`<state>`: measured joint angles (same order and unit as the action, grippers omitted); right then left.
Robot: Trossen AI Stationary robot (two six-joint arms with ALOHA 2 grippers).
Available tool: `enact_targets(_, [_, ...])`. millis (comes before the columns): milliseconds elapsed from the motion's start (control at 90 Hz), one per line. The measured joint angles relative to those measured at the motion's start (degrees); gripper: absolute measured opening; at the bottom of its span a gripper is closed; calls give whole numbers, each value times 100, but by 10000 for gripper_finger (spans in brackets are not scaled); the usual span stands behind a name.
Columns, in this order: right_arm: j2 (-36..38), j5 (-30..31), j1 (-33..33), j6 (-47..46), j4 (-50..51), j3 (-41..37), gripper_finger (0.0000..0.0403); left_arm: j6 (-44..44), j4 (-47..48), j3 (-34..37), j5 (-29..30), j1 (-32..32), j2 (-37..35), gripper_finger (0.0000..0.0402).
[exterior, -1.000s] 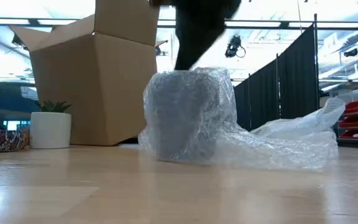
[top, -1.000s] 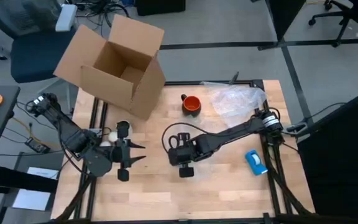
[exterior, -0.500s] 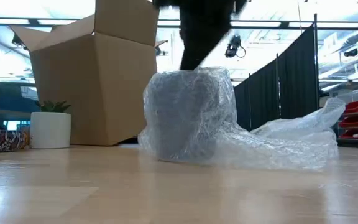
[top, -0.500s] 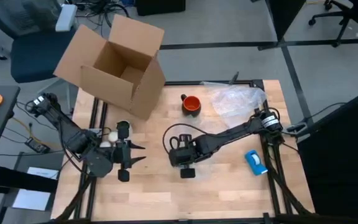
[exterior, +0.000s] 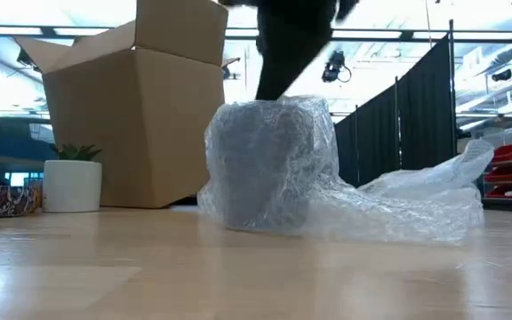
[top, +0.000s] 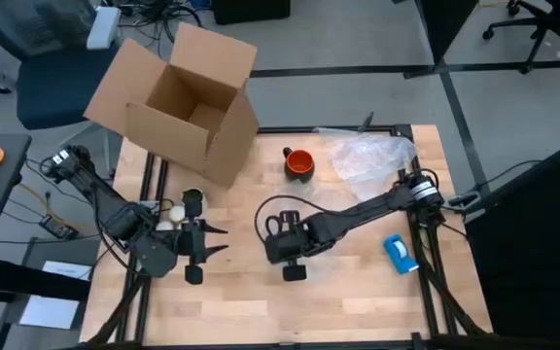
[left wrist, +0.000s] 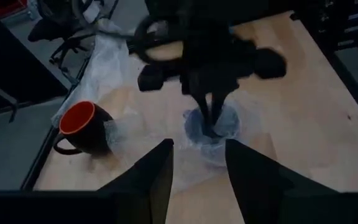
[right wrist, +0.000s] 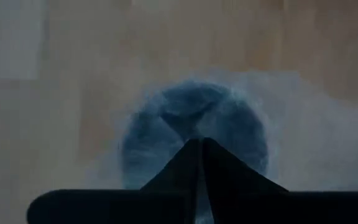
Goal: Wrap mug
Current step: Wrap the blue mug with bubble wrap
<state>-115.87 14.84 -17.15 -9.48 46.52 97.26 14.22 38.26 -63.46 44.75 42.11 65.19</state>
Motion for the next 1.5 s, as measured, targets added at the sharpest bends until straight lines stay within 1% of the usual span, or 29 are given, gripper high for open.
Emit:
enact_targets(111, [-5,4,53,1,-343,-371,0,0,-38,0,0,0,0,129])
enact_targets(256, [-5,-109,49,-2,-363,-379,0,-1,-230,0,0,0,0,129])
enact_targets(356, [12,-132,-27,-2,14,-32,0,-11,-270,-62,-6,0,0,129])
enact_targets(489, [58,-45,-201,8,650,658,0,-26,-280,-166,-258,27,-4,129])
enact_targets(589, [70,24,-297,56,833,1017,0,-28,-279,-222,-286,144,-4,129])
enact_targets(689, [76,82,-336,99,820,1079,0,-31,-275,-229,-297,298,-4,129])
enact_targets(889, [76,81,-243,4,690,613,0,-35,-277,-229,-306,433,-4,129])
enact_targets(1100, [76,-3,68,11,-460,-295,0,-42,-275,-229,-304,431,-4,129])
enact_targets(1267, [74,-170,249,-93,-1000,-918,0,-44,-272,-229,-302,428,-4,129])
enact_targets(1378, [74,-321,237,-126,-954,-967,0,-44,-256,-229,-302,428,-4,129])
enact_targets(1500, [69,-348,110,-67,-527,-534,0,-44,-254,-229,-299,428,-4,129])
